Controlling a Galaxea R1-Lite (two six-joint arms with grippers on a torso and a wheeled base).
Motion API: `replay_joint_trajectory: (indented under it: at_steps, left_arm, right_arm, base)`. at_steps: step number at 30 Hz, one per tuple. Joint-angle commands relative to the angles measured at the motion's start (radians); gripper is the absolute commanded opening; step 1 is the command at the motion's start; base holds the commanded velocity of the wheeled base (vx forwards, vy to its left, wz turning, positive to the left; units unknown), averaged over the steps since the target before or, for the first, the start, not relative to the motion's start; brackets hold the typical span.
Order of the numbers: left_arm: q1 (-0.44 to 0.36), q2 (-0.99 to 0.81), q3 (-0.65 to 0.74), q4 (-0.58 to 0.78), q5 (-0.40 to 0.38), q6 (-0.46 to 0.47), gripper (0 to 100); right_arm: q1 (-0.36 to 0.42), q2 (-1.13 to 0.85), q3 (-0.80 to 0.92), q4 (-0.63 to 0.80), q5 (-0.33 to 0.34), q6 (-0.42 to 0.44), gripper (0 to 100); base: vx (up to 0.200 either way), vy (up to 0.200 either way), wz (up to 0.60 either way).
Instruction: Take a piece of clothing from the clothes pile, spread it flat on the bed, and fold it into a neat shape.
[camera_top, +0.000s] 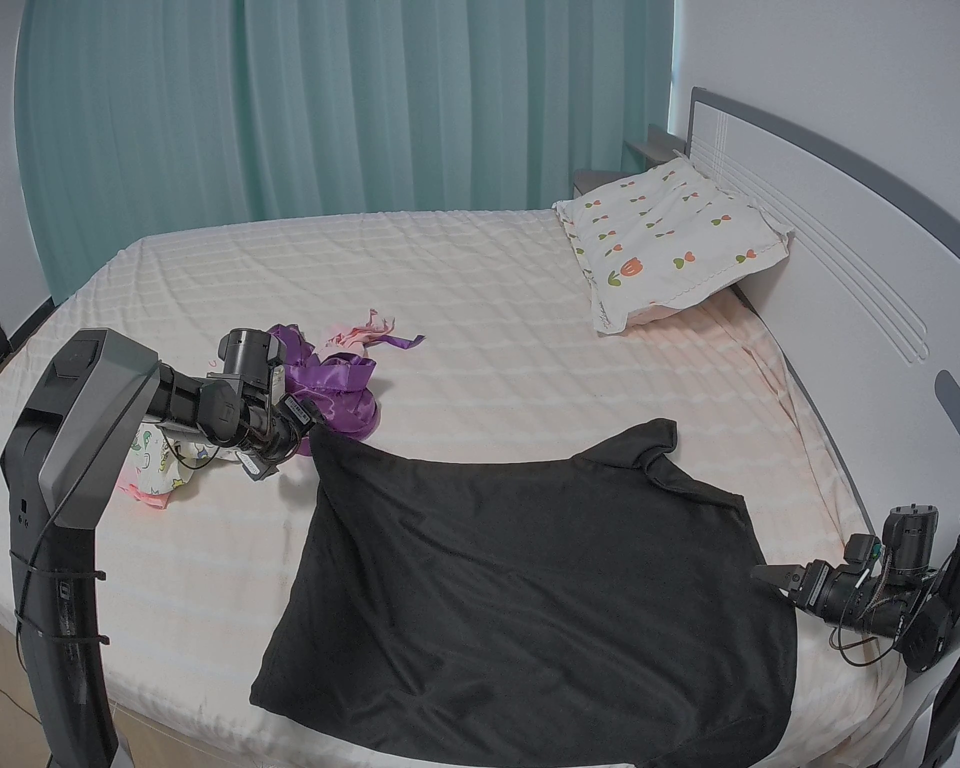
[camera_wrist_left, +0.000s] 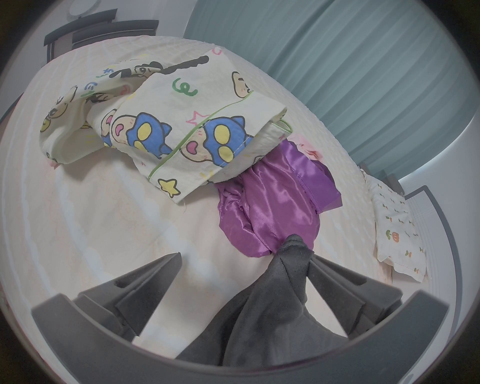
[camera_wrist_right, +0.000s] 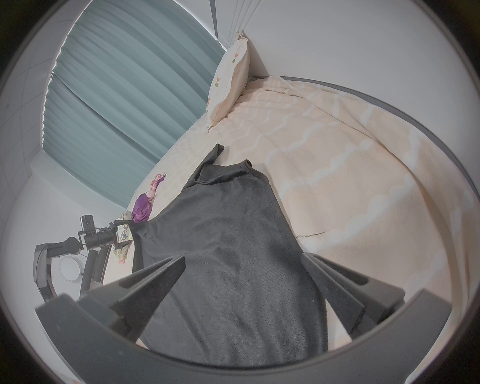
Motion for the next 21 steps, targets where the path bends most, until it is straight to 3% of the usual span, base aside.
replay_joint_trajectory:
  at_steps: [1, 8, 16, 21]
  left_arm:
    - [0.0, -0.023, 0.012, 0.005, -0.004, 0.0, 100]
    - [0.004, -0.055, 0.058, 0.005, -0.058, 0.003, 100]
    - [0.049, -0.094, 0.061, 0.003, -0.067, 0.002, 100]
    - [0.093, -0.14, 0.077, 0.005, -0.117, 0.002, 100]
  right_arm:
    - [0.0, -0.003, 0.016, 0.0, 0.001, 0.007, 100]
    - [0.0, -0.006, 0.016, 0.0, 0.001, 0.01, 100]
    - [0.0, -0.007, 0.016, -0.002, 0.001, 0.012, 100]
    - [0.0, -0.012, 0.016, -0.005, 0.001, 0.012, 100]
  base:
    - [0.0, 0.0, 0.0]
    - [0.0, 0.0, 0.0]
    - [0.0, 0.0, 0.0]
    - [0.0, 0.0, 0.0]
